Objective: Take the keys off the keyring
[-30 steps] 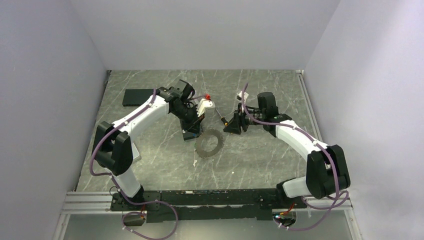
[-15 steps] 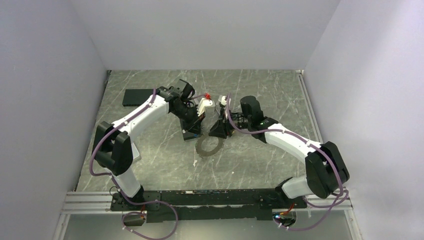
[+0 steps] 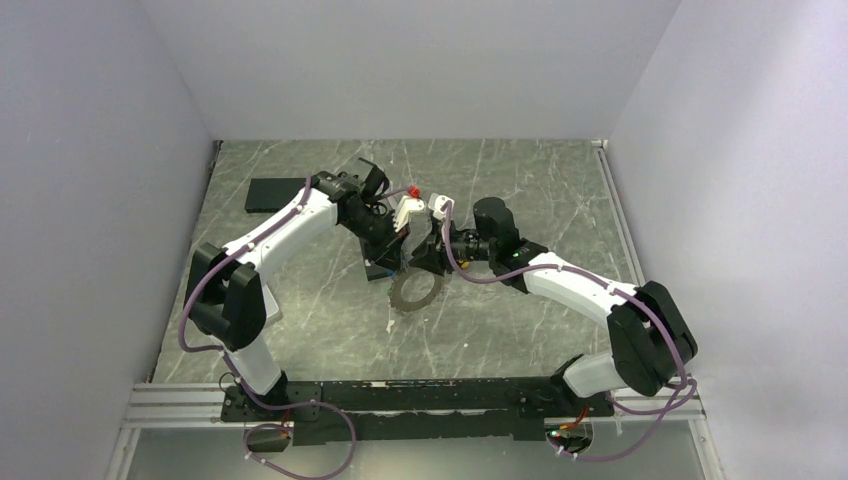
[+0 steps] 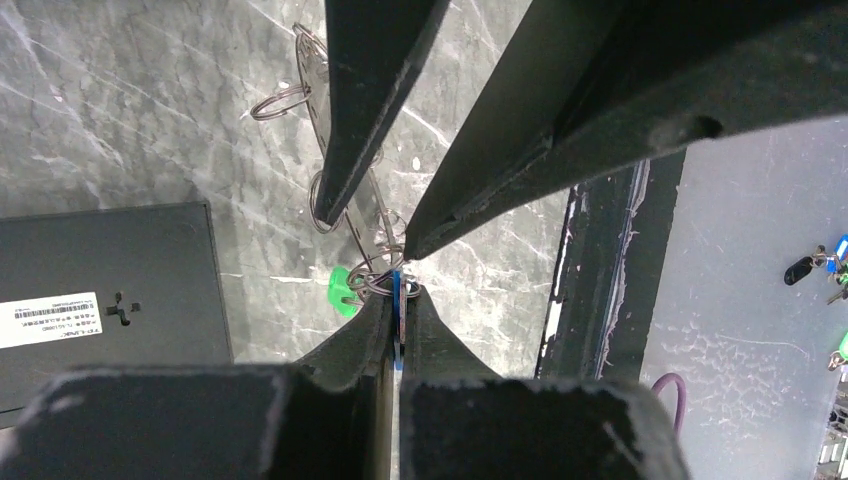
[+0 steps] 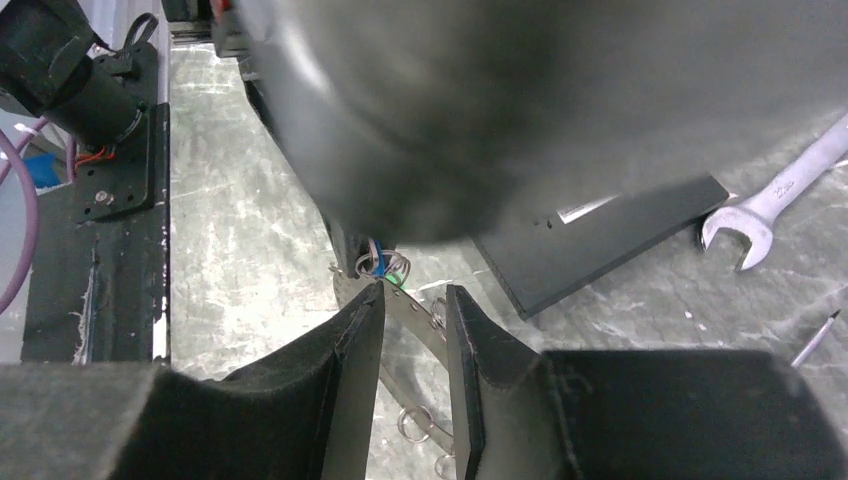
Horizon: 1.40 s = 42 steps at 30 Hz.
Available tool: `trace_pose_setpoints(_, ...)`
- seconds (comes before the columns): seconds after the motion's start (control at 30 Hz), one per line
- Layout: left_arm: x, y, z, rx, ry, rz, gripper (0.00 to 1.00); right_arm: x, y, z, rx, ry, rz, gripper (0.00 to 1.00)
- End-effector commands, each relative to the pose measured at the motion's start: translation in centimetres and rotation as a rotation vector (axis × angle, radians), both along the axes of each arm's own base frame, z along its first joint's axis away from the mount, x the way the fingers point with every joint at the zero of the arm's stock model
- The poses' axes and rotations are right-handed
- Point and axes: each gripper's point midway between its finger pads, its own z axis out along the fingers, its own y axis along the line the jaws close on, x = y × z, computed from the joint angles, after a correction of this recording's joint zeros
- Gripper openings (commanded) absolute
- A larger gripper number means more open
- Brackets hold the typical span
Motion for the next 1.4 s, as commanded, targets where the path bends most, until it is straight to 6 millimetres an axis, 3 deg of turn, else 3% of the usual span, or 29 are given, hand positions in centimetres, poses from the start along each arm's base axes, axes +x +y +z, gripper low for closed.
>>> trace_pose_setpoints(0.0, 0.5, -1.8, 3.0, -0.112, -0.033, -0.026, 0.00, -0.3, 0.5, -0.9, -0.034, -0.037, 0.019, 0.32)
trace_pose_setpoints(0.67, 0.5, -1.7, 3.0, -0.118, -0.032, -0.023, 0.00, -2.7, 0.1, -2.3, -0.055, -0.024, 0.102, 0.38)
trace_pose_setpoints(1.17, 0.1, -1.8, 3.6, -0.132, -0.026, -0.029, 0.00, -3.0, -0.1, -3.4, -0.062, -0.058, 0.117, 0.35)
trace_pose_setpoints(1.37, 0.2, -1.7, 3.5, -0.133, -0.025, -0.023, 0.00, -2.0, -0.2, -1.0, -0.034, -0.071, 0.086, 0.35)
